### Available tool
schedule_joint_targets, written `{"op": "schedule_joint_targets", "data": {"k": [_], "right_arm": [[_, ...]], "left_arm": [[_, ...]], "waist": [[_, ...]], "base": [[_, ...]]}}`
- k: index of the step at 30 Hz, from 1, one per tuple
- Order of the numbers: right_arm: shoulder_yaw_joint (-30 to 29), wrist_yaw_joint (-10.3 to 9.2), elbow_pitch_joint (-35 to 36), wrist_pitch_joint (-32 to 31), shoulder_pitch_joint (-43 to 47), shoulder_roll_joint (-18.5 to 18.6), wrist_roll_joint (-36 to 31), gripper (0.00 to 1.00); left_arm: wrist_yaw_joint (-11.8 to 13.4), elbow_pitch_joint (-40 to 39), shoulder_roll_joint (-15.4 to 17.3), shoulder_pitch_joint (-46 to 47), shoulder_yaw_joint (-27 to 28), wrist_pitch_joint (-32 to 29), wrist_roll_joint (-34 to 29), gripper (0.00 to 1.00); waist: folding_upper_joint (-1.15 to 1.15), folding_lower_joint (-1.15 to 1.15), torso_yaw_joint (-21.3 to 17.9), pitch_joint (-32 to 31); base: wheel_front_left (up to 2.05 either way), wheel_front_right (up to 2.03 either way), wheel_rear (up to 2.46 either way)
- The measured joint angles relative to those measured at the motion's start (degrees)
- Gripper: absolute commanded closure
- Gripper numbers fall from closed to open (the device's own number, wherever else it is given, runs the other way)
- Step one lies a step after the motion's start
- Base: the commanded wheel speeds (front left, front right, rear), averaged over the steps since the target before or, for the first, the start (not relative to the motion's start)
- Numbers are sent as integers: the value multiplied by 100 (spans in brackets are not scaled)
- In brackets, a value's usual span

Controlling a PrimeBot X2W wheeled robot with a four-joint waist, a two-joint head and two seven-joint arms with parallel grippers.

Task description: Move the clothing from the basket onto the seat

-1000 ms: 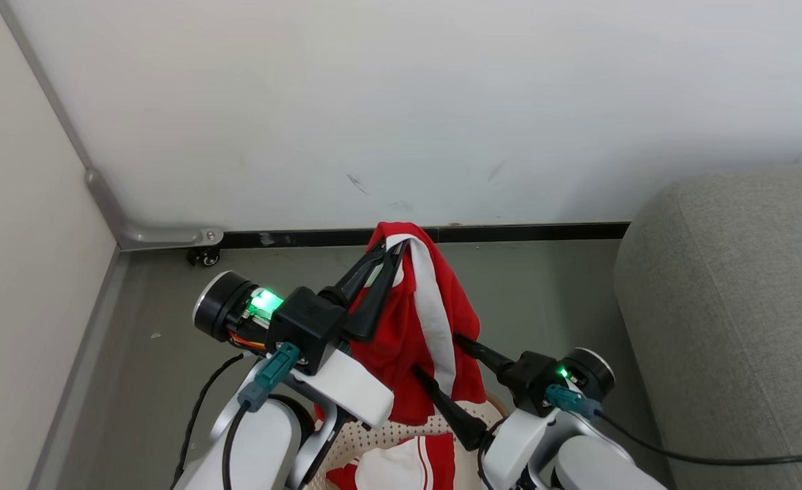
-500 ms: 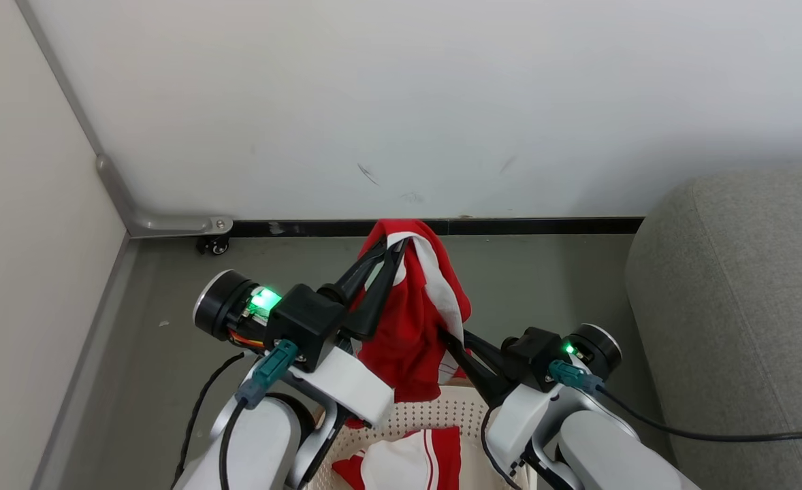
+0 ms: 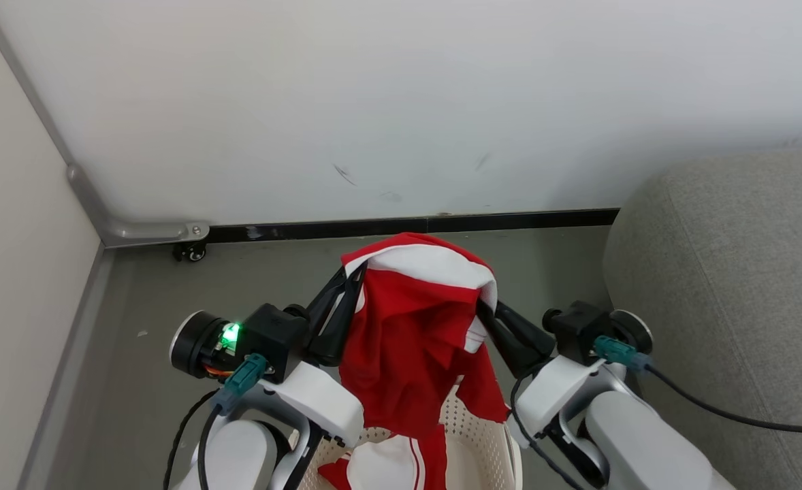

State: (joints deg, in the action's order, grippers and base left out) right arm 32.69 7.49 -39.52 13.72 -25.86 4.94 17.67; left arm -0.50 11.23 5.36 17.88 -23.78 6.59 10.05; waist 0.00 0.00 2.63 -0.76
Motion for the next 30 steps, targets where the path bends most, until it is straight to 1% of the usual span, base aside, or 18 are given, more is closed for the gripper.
{"op": "schedule_joint_targets", "data": {"k": [5,6,7,8,9,10,22,28,30], "right_arm": [[-221,0,211,15,-4,271,0,100],[-248,0,254,16,-7,311,-1,100],[-270,0,297,22,-7,334,-1,100],[-287,0,341,23,-7,352,-1,100],[-309,0,389,23,-7,368,-1,100],[-334,0,430,24,-8,383,-1,100],[-531,0,776,47,5,635,-2,100],[-716,0,847,48,195,832,-22,100],[-809,0,870,47,292,879,-37,100]], "left_arm": [[10,69,-1,-77,43,88,43,100],[18,76,-7,-99,55,109,55,97],[19,87,-9,-118,67,111,90,75],[19,107,-10,-127,74,141,102,56],[18,115,-15,-135,87,172,119,16],[18,130,-23,-143,104,200,186,0],[-14,232,-43,-288,164,391,443,0],[-204,223,-60,-410,63,449,503,0],[-211,209,-60,-452,31,461,522,0]], "waist": [[0,0,-128,-17],[0,0,-153,-22],[0,0,-178,-27],[0,0,-203,-32],[0,0,-226,-37],[0,0,-251,-43],[0,0,-484,-129],[0,0,-592,-180],[0,0,-634,-197]], "base": [[0,0,0],[0,0,0],[0,0,0],[0,0,0],[0,0,0],[0,0,0],[0,0,0],[0,0,0],[0,0,0]]}}
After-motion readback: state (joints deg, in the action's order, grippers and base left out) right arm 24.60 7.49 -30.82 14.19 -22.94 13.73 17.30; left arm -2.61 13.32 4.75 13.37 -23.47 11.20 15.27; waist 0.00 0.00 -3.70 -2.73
